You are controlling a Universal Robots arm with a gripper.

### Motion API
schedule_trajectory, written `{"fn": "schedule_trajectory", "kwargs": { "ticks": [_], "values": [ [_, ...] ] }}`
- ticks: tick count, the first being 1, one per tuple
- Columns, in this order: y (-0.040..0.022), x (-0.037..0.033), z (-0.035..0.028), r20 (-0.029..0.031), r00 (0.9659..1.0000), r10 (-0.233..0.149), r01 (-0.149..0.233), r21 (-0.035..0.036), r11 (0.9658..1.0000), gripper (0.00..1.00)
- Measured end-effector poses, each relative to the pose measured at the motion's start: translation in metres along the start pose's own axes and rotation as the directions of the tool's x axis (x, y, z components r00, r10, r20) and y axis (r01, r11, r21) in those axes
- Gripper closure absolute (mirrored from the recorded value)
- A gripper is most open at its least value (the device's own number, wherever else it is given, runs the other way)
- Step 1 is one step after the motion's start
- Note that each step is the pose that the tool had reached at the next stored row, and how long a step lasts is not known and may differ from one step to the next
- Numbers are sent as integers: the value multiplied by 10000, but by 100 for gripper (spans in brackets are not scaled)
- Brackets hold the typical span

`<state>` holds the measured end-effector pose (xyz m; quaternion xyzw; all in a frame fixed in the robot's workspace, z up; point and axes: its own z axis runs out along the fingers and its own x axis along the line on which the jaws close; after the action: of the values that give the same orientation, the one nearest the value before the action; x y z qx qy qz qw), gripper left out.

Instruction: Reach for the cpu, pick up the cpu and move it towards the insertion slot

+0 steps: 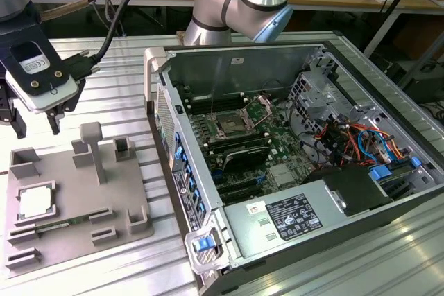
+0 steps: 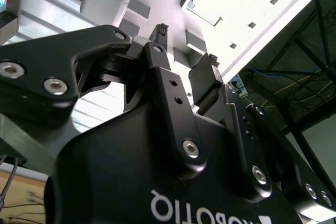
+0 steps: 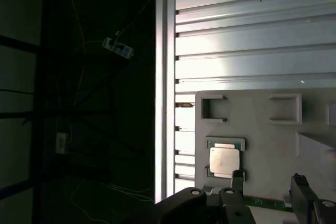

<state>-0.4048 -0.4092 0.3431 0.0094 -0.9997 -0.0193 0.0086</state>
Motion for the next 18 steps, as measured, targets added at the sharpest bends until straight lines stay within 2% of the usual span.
{"fn": "schedule_trajectory", "kwargs": {
  "ticks": [14, 15, 18],
  "values": [
    [-5, -2, 124, 0, 10000, 0, 0, 1, 10000, 55],
    [-6, -3, 138, -2, 10000, -1, 1, 28, 10000, 55],
    [-7, -3, 164, -1, 10000, -2, 2, 38, 10000, 55]
  ]
}}
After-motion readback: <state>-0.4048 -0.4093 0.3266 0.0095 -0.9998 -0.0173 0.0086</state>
